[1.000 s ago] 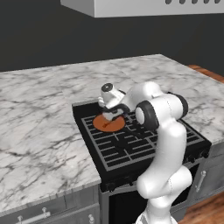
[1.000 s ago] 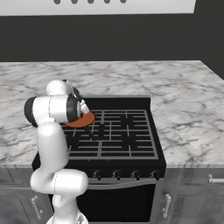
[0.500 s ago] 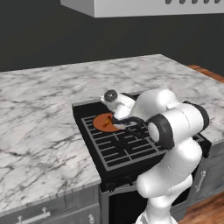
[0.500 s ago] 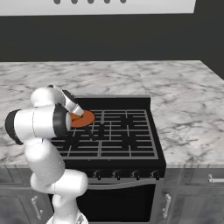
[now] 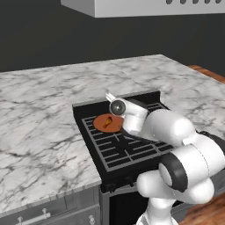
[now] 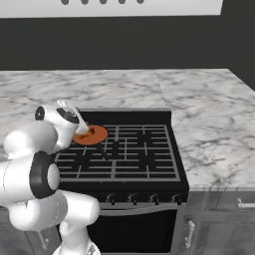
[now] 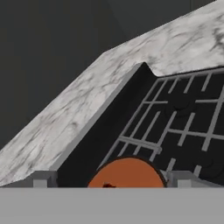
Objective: Retrieve the chicken drumstick from the fridge and place it on the saucepan with marinade on the stove.
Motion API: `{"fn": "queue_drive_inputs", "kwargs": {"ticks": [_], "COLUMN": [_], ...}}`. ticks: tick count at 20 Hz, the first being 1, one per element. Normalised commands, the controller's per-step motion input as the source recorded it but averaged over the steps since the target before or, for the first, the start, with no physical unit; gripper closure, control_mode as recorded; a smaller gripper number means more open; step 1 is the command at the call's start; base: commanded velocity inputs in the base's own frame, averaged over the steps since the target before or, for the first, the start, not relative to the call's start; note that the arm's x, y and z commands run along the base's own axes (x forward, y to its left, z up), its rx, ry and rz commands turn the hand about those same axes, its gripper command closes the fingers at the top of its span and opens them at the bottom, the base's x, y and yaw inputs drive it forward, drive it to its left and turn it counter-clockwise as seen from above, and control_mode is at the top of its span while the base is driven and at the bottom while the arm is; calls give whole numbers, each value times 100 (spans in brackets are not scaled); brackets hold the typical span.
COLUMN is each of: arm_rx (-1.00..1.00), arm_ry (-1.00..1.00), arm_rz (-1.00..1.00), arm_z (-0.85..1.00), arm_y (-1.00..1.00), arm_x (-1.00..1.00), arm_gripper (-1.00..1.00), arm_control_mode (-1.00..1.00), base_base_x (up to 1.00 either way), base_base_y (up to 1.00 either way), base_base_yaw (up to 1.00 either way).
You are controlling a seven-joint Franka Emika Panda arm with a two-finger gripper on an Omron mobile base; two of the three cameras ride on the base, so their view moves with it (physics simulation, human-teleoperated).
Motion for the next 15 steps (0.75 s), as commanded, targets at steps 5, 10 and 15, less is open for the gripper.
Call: {"fn": "queue_drive_inputs", "kwargs": {"ticks": [5, 10, 15], "arm_rx": [11, 9, 7], "arm_ry": [-2, 3, 8], "arm_rz": [-10, -9, -8], "arm_z": [97, 70, 50], "arm_y": [-5, 0, 0], "arm_x": [-47, -58, -59], "arm_gripper": [-100, -100, -100], "arm_control_mode": [-100, -100, -100], "base_base_x": [0, 0, 0], "base_base_y": [0, 0, 0], "base_base_yaw": [0, 0, 0]}}
